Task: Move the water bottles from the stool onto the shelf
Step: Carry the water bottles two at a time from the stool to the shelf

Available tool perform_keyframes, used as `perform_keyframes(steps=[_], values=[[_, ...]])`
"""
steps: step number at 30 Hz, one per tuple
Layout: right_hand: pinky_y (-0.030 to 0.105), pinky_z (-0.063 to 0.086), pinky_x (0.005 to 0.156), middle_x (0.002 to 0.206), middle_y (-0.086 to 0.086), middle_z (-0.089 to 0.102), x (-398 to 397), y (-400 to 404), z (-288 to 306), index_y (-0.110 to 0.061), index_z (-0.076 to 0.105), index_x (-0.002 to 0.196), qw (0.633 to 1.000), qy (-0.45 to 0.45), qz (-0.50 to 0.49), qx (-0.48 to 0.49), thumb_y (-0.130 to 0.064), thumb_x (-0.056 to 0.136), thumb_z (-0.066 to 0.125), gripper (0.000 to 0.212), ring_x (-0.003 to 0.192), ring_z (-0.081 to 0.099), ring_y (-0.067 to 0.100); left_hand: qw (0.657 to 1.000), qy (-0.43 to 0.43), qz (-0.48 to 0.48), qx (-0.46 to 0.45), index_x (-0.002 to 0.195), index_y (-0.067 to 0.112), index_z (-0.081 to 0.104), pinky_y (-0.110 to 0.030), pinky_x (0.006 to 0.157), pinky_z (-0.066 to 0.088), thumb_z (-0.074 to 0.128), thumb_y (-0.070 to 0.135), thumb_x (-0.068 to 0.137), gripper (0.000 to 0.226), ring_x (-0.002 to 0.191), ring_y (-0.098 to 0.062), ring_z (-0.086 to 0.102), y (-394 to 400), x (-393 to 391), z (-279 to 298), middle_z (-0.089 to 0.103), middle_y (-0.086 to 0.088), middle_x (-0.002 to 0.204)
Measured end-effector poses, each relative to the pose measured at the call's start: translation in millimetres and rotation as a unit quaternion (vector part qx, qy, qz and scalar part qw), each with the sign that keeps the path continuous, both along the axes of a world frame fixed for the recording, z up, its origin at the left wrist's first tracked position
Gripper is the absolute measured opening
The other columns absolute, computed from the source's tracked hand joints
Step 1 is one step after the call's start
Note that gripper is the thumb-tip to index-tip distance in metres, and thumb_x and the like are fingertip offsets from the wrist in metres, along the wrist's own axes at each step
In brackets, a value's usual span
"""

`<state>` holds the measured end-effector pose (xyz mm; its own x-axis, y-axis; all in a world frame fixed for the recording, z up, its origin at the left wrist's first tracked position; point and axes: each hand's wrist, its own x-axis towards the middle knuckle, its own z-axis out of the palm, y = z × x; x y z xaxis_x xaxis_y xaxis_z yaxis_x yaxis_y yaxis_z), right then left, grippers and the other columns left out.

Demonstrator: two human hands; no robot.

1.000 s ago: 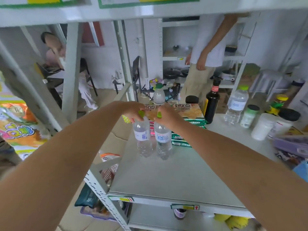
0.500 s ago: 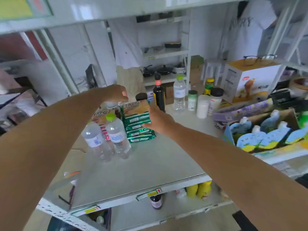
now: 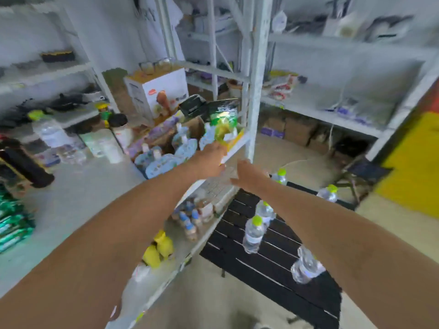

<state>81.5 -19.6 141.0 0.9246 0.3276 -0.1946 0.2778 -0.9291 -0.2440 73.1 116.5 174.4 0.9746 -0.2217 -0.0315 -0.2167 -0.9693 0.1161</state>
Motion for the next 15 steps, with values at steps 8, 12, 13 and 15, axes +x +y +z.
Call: perform_keyframes(steps=[8,12,13,15], values=[[0.042,0.045,0.094,0.125,0.017,0.053,-25.8,-214.3,-70.2,-0.001,0.038,0.132,0.975,0.109,-0.181,-0.073,-0.042,0.089,0.051,0.061,0.119,0.052,0.034,0.968,0.153,-0.16,0.115,0.122,0.002,0.042,-0.044,0.087,0.045,0.054,0.021,0.085,0.044,0.114,-0.037,0.05,-134.5,21.6,-95.2,0.046,-0.022,0.126],[0.039,0.046,0.097,0.128,0.015,0.054,-62.1,-262.3,-107.1,-0.009,0.045,0.127,0.955,0.23,-0.177,-0.061,-0.041,0.088,0.05,0.051,0.119,0.053,0.032,0.928,0.257,-0.198,0.183,0.129,0.007,0.039,-0.046,0.087,0.048,0.052,0.018,0.085,0.047,0.108,-0.039,0.055,-159.2,17.6,-143.9,0.05,-0.02,0.126],[0.041,0.045,0.1,0.134,0.016,0.05,-71.7,-265.8,-117.5,-0.009,0.044,0.129,0.952,0.246,-0.171,-0.068,-0.041,0.088,0.05,0.052,0.121,0.051,0.033,0.918,0.283,-0.195,0.196,0.129,0.008,0.038,-0.046,0.089,0.047,0.052,0.017,0.085,0.047,0.109,-0.039,0.055,-162.9,14.8,-156.0,0.05,-0.021,0.128],[0.042,0.043,0.099,0.14,0.017,0.04,-87.1,-260.5,-135.2,-0.008,0.036,0.134,0.939,0.283,-0.178,-0.079,-0.04,0.087,0.052,0.058,0.121,0.049,0.036,0.901,0.32,-0.179,0.233,0.132,0.009,0.034,-0.044,0.094,0.046,0.055,0.019,0.084,0.053,0.115,-0.039,0.053,-165.4,9.1,-177.0,0.043,-0.022,0.135]])
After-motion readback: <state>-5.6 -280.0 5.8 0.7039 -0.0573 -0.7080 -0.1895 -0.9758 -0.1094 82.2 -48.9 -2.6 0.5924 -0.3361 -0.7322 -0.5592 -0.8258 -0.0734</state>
